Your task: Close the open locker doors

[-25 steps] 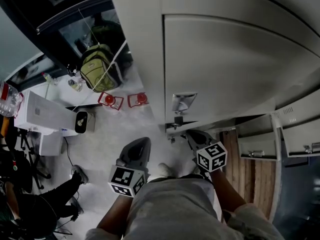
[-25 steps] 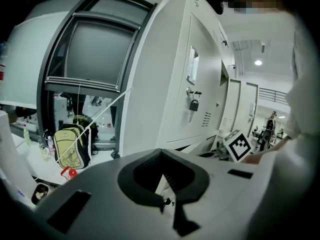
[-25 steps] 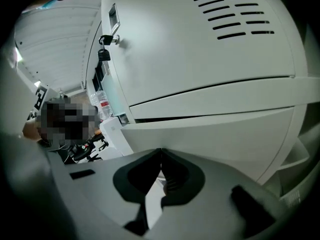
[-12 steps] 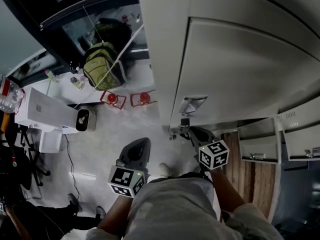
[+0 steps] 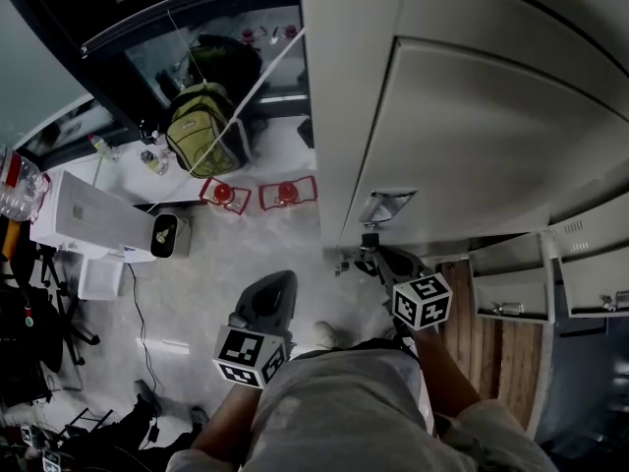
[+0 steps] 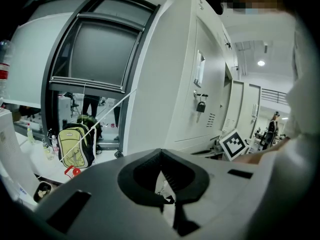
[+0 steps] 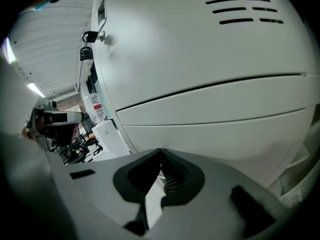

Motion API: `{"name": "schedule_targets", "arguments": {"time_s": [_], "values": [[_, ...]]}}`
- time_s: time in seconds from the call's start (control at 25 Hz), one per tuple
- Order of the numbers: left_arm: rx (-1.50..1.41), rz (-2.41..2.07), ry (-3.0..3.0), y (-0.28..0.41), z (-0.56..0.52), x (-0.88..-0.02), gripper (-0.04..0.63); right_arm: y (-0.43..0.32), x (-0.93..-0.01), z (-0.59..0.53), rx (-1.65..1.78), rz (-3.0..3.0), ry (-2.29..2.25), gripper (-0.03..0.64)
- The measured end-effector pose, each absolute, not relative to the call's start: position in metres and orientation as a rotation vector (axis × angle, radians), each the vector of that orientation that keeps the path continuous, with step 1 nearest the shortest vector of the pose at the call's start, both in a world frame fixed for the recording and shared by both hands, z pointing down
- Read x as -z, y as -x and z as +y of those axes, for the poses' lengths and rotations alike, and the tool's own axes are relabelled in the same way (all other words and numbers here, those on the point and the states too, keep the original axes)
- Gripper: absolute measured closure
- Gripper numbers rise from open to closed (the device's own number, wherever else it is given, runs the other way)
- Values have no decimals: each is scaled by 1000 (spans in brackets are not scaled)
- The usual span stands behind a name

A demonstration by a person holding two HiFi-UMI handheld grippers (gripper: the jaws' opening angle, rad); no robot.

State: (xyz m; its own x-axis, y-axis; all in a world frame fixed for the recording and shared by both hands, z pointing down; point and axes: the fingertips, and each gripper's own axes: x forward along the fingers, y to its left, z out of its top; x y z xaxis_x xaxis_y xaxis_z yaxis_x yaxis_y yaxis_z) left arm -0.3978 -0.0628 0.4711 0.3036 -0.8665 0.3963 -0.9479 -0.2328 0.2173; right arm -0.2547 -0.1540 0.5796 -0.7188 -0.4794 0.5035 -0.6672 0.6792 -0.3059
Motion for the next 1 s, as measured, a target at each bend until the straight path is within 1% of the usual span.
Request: {"name": "schedule_targets", "arguments": {"time_s": [0.6,0.8,1.0], "values": [[-274,-1582,-2189,391,-56,-472,581,248,-580,-135,-681,-2494,-913,589],[-288,-1537,-2216,374,-55,-474,581,239,-563,-122,-672,-2526,-921,589],[-319,-1460,-2264,340,-57,-475,581,219,-533,-107,-630,-2577,-932,589]]}}
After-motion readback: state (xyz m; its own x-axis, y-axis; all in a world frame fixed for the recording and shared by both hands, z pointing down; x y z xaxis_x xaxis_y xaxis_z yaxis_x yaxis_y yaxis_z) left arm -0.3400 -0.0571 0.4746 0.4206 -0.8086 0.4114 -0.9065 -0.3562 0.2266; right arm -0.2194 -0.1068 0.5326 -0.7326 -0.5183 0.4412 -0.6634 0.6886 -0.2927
